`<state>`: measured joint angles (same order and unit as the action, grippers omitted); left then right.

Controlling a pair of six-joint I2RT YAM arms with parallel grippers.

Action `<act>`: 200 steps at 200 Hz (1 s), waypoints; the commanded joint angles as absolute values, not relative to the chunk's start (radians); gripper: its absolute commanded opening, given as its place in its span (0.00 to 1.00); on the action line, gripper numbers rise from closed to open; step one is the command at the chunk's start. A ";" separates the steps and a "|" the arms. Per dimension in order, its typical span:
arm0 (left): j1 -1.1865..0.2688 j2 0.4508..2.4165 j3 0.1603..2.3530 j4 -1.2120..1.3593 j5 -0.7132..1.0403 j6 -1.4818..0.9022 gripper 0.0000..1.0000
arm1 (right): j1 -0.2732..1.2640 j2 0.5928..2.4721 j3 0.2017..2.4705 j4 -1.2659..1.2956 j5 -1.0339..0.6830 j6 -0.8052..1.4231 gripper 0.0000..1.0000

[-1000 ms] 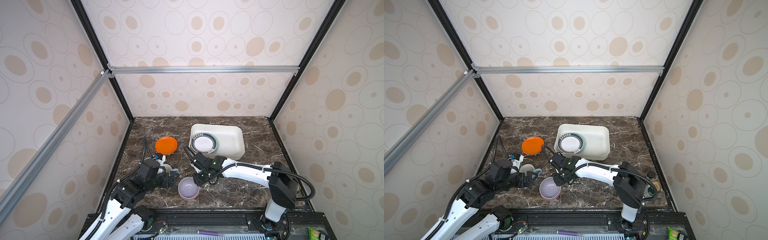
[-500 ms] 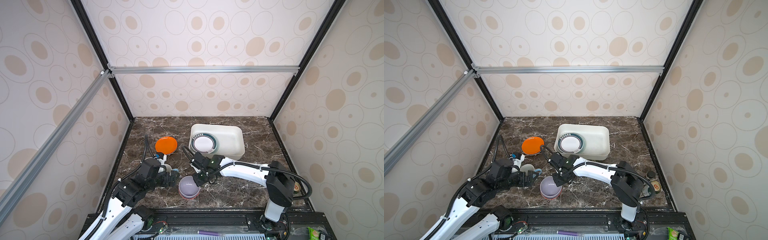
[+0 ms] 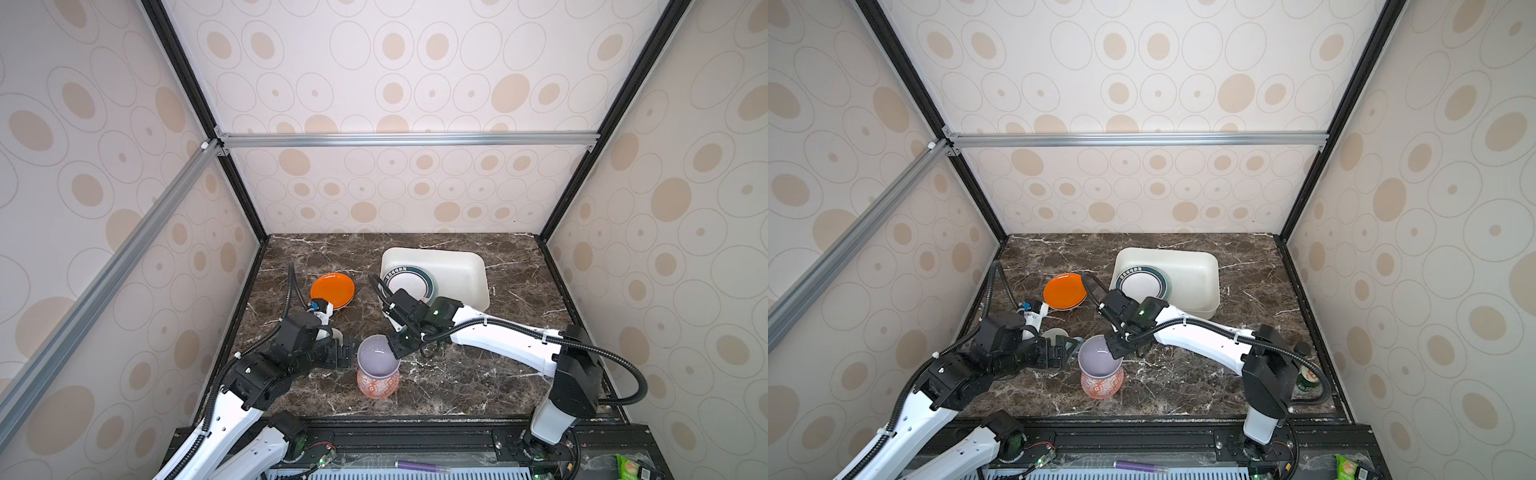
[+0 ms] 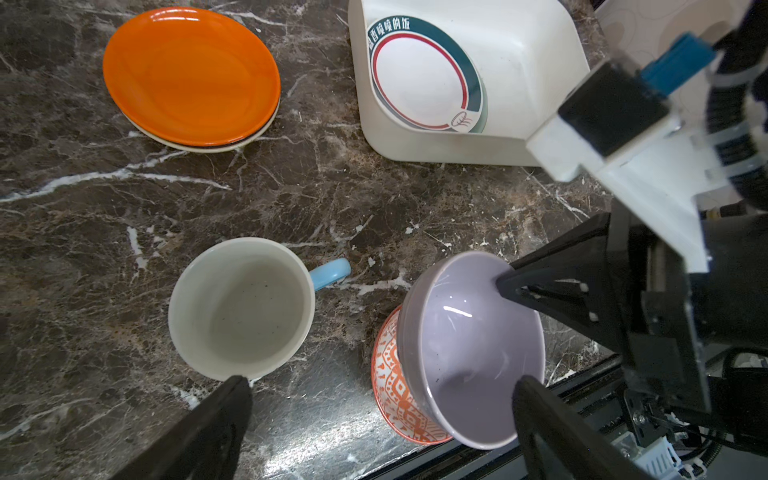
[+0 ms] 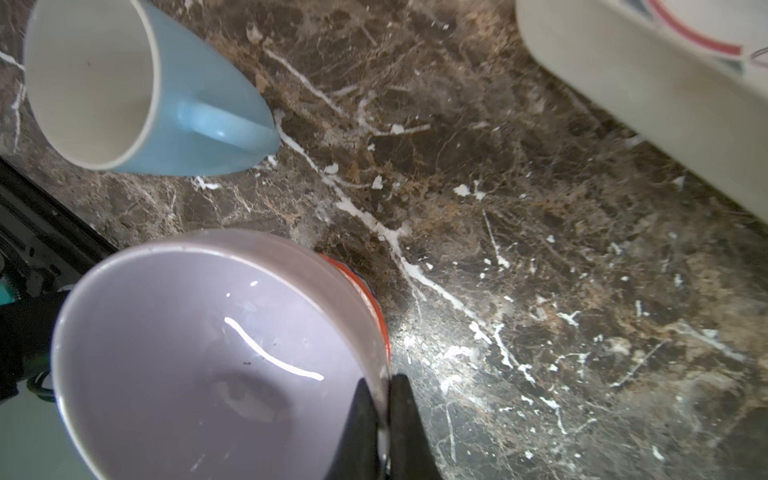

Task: Place the mixed dishes into the plastic bin
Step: 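Lift the lavender bowl off the red patterned bowl and carry it to the bin, then lower the lavender bowl into the bin and open the right gripper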

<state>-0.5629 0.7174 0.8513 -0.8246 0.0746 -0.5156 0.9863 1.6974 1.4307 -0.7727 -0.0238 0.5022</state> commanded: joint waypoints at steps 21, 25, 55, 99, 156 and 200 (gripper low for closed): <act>-0.567 0.798 0.956 -0.796 0.040 -0.459 0.99 | 0.856 1.609 1.509 -0.829 0.029 0.446 0.03; -0.567 0.811 0.963 -0.791 0.041 -0.454 0.99 | 0.838 1.603 1.512 -0.829 0.032 0.440 0.03; -0.566 0.947 1.035 -0.731 0.051 -0.413 0.99 | 0.679 1.575 1.525 -0.828 0.012 0.399 0.03; -0.567 1.214 1.169 -0.589 0.116 -0.355 0.99 | 0.420 1.645 1.581 -0.789 -0.065 0.346 0.03; -0.567 1.509 1.324 -0.467 0.209 -0.326 0.99 | 0.202 1.952 1.836 -0.797 -0.110 0.304 0.03; -0.566 1.613 1.368 -0.469 0.211 -0.289 0.99 | 0.110 2.193 2.059 -0.865 -0.126 0.296 0.03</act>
